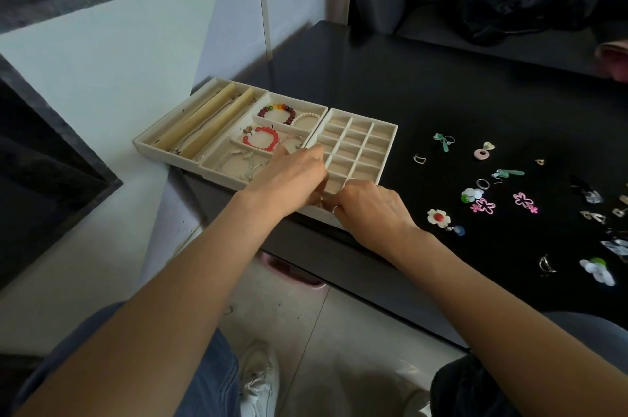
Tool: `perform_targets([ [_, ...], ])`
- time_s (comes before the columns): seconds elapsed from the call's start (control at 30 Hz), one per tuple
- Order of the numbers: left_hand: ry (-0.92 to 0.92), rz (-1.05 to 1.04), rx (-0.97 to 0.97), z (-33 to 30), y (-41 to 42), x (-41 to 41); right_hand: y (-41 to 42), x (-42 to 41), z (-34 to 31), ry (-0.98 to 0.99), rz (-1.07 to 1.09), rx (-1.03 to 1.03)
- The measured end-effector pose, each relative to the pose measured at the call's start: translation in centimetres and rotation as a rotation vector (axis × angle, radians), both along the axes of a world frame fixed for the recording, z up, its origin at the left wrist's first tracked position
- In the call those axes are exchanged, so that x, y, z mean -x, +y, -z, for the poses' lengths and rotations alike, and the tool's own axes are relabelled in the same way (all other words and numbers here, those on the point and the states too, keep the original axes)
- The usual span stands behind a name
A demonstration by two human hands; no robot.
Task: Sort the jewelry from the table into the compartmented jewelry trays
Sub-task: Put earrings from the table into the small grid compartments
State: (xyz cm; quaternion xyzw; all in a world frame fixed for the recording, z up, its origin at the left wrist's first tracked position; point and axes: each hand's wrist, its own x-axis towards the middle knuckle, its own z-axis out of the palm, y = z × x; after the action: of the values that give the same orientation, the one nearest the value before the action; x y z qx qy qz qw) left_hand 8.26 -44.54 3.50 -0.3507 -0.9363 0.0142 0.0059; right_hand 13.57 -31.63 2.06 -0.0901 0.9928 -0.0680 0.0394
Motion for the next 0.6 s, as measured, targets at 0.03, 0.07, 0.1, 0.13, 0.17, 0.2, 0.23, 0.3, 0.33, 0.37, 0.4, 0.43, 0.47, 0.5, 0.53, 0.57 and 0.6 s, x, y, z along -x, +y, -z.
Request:
perform_targets([
  [0.03, -0.008, 0.002, -0.002, -0.1, -0.1, 0.0, 0.0, 0.0, 0.1, 0.001, 0.000, -0.003],
  [0.07, -0.014, 0.003, -0.003, -0.1, -0.1, 0.0, 0.0, 0.0, 0.1, 0.003, -0.002, -0.003],
  [0.1, -0.018, 0.006, -0.003, -0.2, -0.2, 0.0, 0.0, 0.1, 0.2, 0.003, -0.004, -0.002],
  [0.13, -0.017, 0.009, 0.000, -0.3, -0.2, -0.1, 0.0, 0.1, 0.1, 0.002, -0.005, -0.001],
  [0.17, -0.014, 0.013, 0.005, -0.3, -0.2, -0.2, 0.0, 0.1, 0.1, 0.000, -0.005, 0.001],
  [0.2, -0.007, 0.020, 0.011, -0.4, -0.1, -0.3, 0.1, 0.1, 0.1, 0.000, -0.006, 0.001],
  [0.23, -0.003, 0.025, 0.018, -0.4, -0.1, -0.3, 0.1, 0.1, 0.0, 0.001, -0.006, 0.000],
  [0.3, 0.005, 0.019, 0.032, -0.5, 0.0, -0.6, 0.2, 0.0, -0.1, 0.011, -0.009, 0.003],
  [0.33, 0.009, 0.014, 0.033, -0.5, 0.0, -0.6, 0.2, -0.1, -0.1, 0.020, -0.013, 0.005],
  [0.37, 0.005, 0.007, 0.033, -0.4, 0.0, -0.6, 0.3, -0.1, -0.1, 0.027, -0.017, 0.007],
  [0.4, 0.004, 0.003, 0.037, -0.5, 0.0, -0.7, 0.3, -0.1, -0.1, 0.028, -0.020, 0.011],
  [0.43, -0.004, -0.001, 0.024, -0.5, 0.0, -0.8, 0.3, -0.1, -0.1, 0.023, -0.021, 0.015],
  [0.47, -0.017, -0.008, 0.010, -0.5, 0.1, -0.8, 0.3, 0.0, -0.1, 0.018, -0.019, 0.016],
  [0.5, -0.033, -0.017, -0.001, -0.5, 0.1, -1.0, 0.3, 0.0, -0.1, 0.016, -0.018, 0.011],
  [0.53, -0.049, -0.032, -0.009, -0.7, 0.2, -1.1, 0.3, 0.0, 0.0, 0.021, -0.018, 0.001],
  [0.57, -0.068, -0.053, -0.026, -0.6, 0.2, -1.0, 0.3, 0.0, 0.0, 0.029, -0.019, -0.009],
  [0.6, -0.090, -0.072, -0.046, -0.6, 0.3, -1.0, 0.2, 0.0, 0.0, 0.033, -0.019, -0.014],
])
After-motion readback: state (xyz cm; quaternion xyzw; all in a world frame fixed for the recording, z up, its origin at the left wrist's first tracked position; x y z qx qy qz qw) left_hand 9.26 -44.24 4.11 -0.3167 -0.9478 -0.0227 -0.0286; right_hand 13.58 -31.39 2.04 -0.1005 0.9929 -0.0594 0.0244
